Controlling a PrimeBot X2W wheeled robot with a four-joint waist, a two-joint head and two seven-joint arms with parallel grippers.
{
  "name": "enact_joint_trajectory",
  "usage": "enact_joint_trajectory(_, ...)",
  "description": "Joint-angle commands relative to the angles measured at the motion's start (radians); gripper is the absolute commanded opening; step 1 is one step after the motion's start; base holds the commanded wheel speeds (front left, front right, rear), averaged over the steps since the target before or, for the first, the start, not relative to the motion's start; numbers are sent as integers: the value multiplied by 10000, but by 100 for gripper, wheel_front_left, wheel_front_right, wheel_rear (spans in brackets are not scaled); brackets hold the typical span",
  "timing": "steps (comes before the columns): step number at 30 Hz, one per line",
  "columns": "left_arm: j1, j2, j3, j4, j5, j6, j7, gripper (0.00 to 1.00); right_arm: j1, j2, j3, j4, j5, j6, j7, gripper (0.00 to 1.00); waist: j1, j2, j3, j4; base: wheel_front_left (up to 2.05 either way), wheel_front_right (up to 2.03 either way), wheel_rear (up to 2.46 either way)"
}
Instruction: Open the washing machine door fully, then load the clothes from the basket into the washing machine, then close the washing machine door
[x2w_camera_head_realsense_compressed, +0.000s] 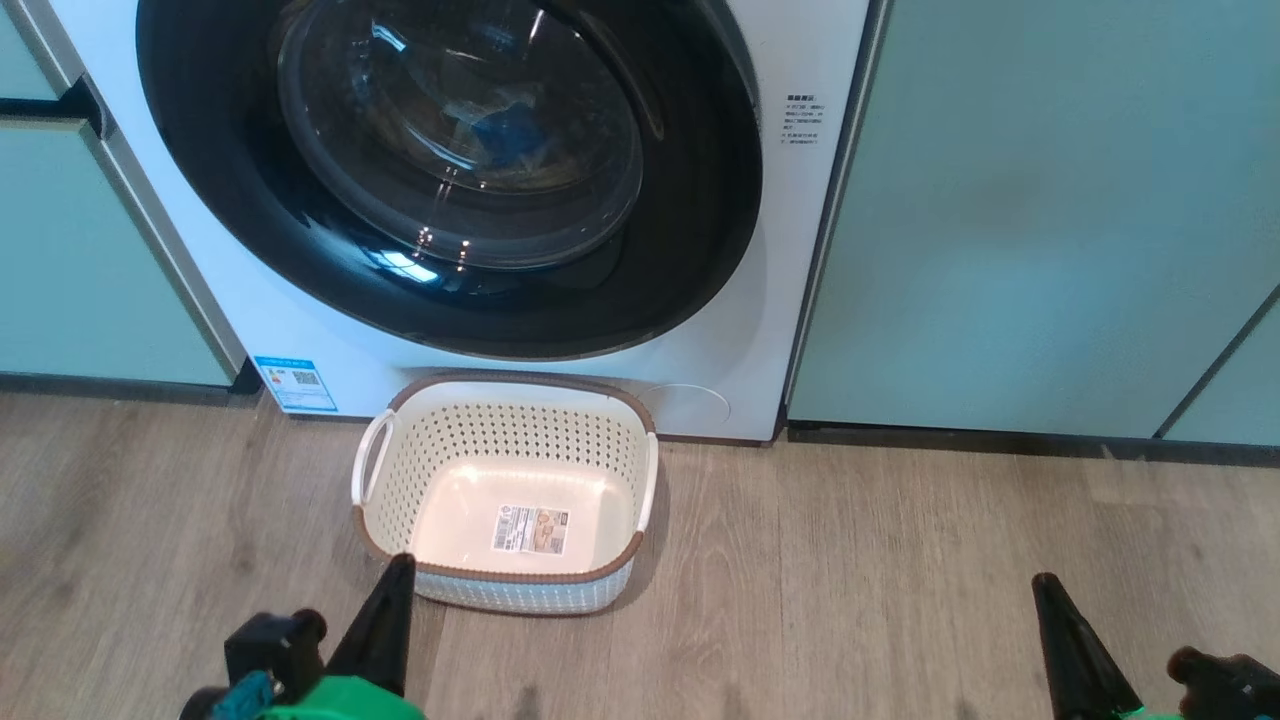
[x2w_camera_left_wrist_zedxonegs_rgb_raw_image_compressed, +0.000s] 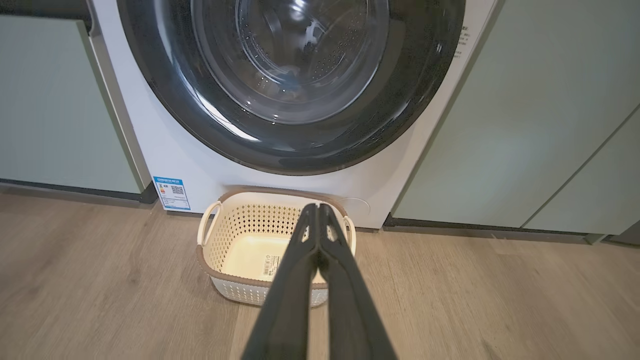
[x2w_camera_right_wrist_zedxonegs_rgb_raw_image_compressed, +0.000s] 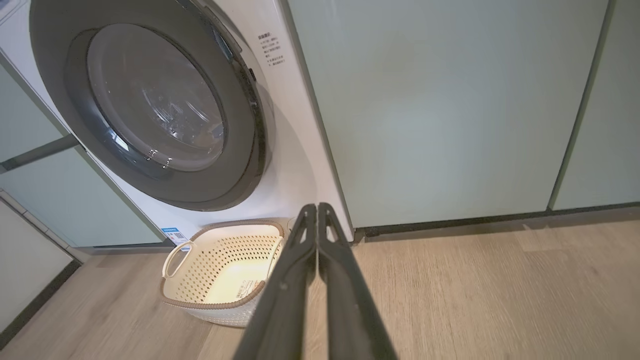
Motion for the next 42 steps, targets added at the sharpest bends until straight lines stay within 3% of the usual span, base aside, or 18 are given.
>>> enact_joint_trajectory(1, -365, 62, 88, -251, -296, -64, 20, 0, -384, -56, -36, -302, 318, -2, 99, 0, 0, -1, 2, 3, 0, 0, 0)
enact_joint_trajectory(42, -1348, -80, 519, 858, -5208, -700, 701, 0, -1197, -265, -413, 165, 5201, -13, 1028, 0, 0, -1, 37, 52, 0, 0, 0)
